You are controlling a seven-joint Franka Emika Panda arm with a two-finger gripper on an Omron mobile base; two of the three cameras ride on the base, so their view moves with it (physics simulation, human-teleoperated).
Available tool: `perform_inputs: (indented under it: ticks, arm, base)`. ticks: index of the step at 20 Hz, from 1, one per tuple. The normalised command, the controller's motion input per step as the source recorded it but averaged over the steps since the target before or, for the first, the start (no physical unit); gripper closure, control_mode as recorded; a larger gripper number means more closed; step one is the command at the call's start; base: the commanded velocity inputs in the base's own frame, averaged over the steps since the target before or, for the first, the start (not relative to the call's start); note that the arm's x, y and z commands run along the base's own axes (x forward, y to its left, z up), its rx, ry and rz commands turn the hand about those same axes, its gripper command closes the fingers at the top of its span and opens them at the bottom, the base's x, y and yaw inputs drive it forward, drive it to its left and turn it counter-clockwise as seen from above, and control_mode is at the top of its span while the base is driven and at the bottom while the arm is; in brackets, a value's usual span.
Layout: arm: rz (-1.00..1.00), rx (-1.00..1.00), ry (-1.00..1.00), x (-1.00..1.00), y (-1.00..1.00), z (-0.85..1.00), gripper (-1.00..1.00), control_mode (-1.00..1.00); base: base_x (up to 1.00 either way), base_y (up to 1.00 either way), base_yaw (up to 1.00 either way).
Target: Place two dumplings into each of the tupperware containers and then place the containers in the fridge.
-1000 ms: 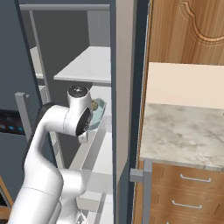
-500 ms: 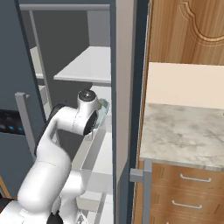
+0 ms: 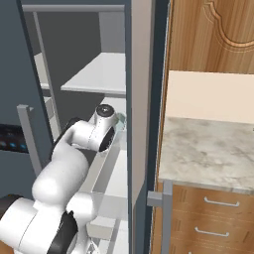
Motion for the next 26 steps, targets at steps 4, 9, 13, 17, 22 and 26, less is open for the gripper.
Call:
perform_inputs:
  ticks: [4, 9, 13, 17, 22, 26]
  arm:
    - [0.0, 0.0, 0.0, 0.03, 0.0, -0.01, -1.0, -1.0]
    - [0.0, 0.0, 0.0, 0.0, 0.0, 0.0, -1.0, -1.0]
    - [-0.01, 0.0, -0.06, -0.38, 0.0, 0.15, -1.0, -1.0]
    - [0.0, -0.03, -0.02, -0.68, 0.0, 0.54, -1.0, -1.0]
    - [-0.01, -0.07, 0.0, -1.0, 0.0, 0.44, -1.0, -1.0]
    - [-0.2, 0.0, 0.09, -0.96, 0.15, 0.57, -1.0, -1.0]
  base:
    - [0.0, 0.0, 0.0]
    - [0.0, 0.0, 0.0]
    - [0.0, 0.0, 0.0]
    - [0.0, 0.0, 0.0]
    - [0.0, 0.0, 0.0]
    - [0.0, 0.0, 0.0]
